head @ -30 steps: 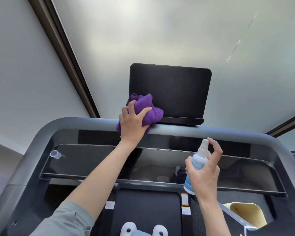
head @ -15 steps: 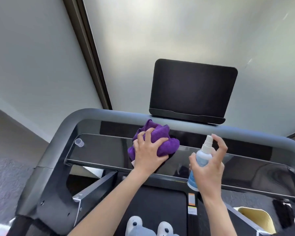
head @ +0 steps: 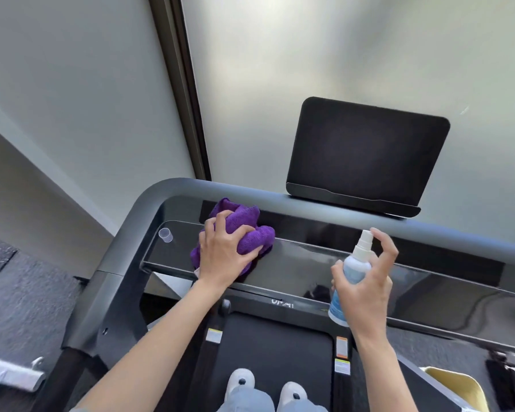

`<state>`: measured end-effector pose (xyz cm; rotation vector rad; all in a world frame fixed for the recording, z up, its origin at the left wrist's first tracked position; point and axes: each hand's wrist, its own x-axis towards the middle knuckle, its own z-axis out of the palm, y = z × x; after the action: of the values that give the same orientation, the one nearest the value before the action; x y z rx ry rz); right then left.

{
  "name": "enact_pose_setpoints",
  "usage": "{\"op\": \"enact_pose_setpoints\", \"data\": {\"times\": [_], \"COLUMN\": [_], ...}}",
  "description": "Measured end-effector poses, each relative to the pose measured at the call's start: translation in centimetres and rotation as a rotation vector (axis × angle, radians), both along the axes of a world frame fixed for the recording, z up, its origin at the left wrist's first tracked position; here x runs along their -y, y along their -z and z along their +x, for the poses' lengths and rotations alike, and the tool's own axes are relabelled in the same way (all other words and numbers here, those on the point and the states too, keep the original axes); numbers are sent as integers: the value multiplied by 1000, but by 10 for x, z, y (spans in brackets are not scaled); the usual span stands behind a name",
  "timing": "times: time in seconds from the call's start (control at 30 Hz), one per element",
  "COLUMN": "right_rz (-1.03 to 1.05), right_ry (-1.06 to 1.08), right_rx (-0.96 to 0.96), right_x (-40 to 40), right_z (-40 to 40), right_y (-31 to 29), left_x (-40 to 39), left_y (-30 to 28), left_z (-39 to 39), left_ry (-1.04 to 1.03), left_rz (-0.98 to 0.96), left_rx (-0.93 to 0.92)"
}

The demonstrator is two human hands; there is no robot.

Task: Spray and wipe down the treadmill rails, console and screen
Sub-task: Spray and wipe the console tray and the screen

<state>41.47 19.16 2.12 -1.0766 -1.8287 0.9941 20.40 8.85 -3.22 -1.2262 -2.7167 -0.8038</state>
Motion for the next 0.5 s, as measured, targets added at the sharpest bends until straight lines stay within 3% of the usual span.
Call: {"op": "enact_pose_setpoints", "data": {"times": [0.5], "right_rz": [15], "right_ry": [-76], "right_rx": [-20], "right_x": [11], "right_z": [-20], "right_y": [8], "left_x": [30], "left_y": [10], "left_z": [0], "left_ry": [-167], "left_rz": [59], "left_rx": [4]}}
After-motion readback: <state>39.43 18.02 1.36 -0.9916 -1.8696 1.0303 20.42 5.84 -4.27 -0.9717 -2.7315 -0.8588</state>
